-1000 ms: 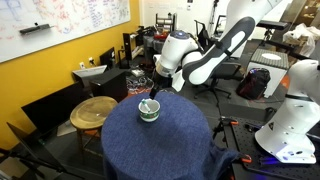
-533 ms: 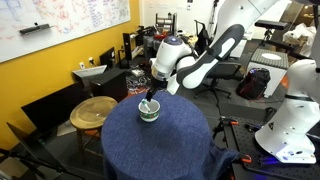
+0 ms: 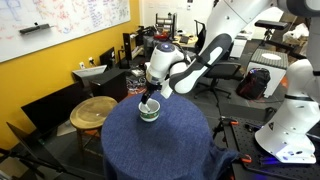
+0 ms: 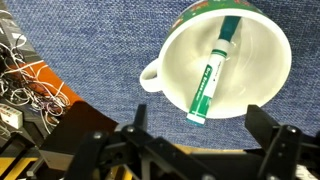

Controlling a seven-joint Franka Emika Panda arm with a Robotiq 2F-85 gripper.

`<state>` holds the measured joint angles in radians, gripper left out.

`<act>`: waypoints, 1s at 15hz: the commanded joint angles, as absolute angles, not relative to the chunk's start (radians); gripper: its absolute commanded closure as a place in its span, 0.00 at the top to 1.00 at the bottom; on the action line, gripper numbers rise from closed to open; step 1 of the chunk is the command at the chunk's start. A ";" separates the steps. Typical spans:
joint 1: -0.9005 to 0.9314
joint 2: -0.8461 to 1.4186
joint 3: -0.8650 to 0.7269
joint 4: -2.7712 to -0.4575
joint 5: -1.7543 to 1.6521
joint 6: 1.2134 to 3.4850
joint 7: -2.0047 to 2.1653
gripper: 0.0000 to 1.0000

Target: Take the green marker out of the white and green mug

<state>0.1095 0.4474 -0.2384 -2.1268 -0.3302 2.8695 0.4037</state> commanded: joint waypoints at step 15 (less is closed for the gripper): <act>0.172 0.570 -0.279 -2.012 -0.218 2.912 0.401 0.68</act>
<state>0.1426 0.5577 -0.2492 -2.0235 -0.2409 2.8877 0.4023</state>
